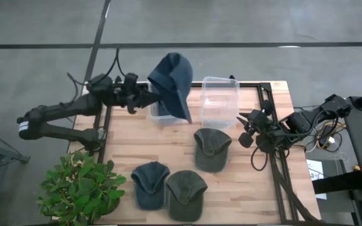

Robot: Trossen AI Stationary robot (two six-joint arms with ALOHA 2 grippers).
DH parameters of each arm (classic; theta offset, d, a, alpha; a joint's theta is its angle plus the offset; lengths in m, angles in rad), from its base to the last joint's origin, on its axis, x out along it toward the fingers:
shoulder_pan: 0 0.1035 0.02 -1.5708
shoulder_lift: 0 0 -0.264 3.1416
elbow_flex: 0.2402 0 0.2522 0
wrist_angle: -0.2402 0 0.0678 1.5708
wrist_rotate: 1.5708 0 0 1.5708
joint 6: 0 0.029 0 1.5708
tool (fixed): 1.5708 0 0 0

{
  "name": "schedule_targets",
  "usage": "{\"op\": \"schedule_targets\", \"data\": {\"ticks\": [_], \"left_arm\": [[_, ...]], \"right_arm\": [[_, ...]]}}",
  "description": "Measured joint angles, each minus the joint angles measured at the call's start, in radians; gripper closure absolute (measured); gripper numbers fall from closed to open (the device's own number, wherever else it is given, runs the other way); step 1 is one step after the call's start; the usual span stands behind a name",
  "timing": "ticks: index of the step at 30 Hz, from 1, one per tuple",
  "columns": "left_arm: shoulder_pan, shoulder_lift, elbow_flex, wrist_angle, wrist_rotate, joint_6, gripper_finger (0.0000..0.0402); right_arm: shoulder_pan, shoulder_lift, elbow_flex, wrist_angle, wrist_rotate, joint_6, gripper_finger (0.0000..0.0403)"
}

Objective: Pick & Place hat
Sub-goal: Put the top blue cap into the left transparent bin

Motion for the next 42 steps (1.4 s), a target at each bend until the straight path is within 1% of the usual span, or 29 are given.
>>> {"op": "schedule_targets", "data": {"ticks": [4,8,11,15,16,18,20,22,27,31,34,40,42], "left_arm": [[0.001,0.0,-0.131,0.282,0.028,-0.122,0.0397],[0.001,0.0,-0.225,0.47,0.02,-0.213,0.0397],[0.001,0.0,-0.262,0.524,-0.03,-0.263,0.0397],[0.001,0.001,-0.273,0.5,-0.169,-0.361,0.0397],[0.001,0.001,-0.273,0.474,-0.207,-0.389,0.0397],[0.006,-0.001,-0.261,0.37,-0.272,-0.448,0.0397],[0.015,-0.002,-0.234,0.208,-0.307,-0.476,0.0397],[0.025,-0.002,-0.19,0.01,-0.335,-0.484,0.0398],[0.067,0.011,-0.041,-0.469,-0.401,-0.433,0.0398],[0.098,0.044,0.085,-0.729,-0.431,-0.372,0.0398],[0.114,0.088,0.159,-0.838,-0.44,-0.326,0.0398],[0.128,0.198,0.248,-0.939,-0.422,-0.245,0.0398],[0.135,0.232,0.265,-0.948,-0.412,-0.22,0.0398]], "right_arm": [[0.0,0.0,0.0,0.0,0.0,0.0,0.0321],[0.0,0.0,0.0,0.0,0.0,-0.005,0.0324],[0.0,0.0,0.0,0.0,0.0,-0.008,0.0329],[0.0,0.0,0.0,0.0,0.0,-0.007,0.0329],[0.0,0.0,0.0,0.0,0.0,-0.006,0.0328],[0.0,0.0,0.0,0.0,0.0,-0.006,0.0325],[0.0,0.0,0.0,0.0,0.0,-0.004,0.0323],[0.0,0.0,0.0,0.0,0.0,-0.003,0.0321],[0.0,0.0,0.0,0.0,0.0,-0.004,0.0325],[0.0,0.0,0.0,0.0,0.0,-0.005,0.0331],[0.0,0.0,0.0,0.0,0.0,-0.006,0.0333],[0.0,0.0,0.0,0.001,0.0,0.006,0.0327],[0.0,0.0,0.0,0.001,-0.001,0.017,0.0325]]}}
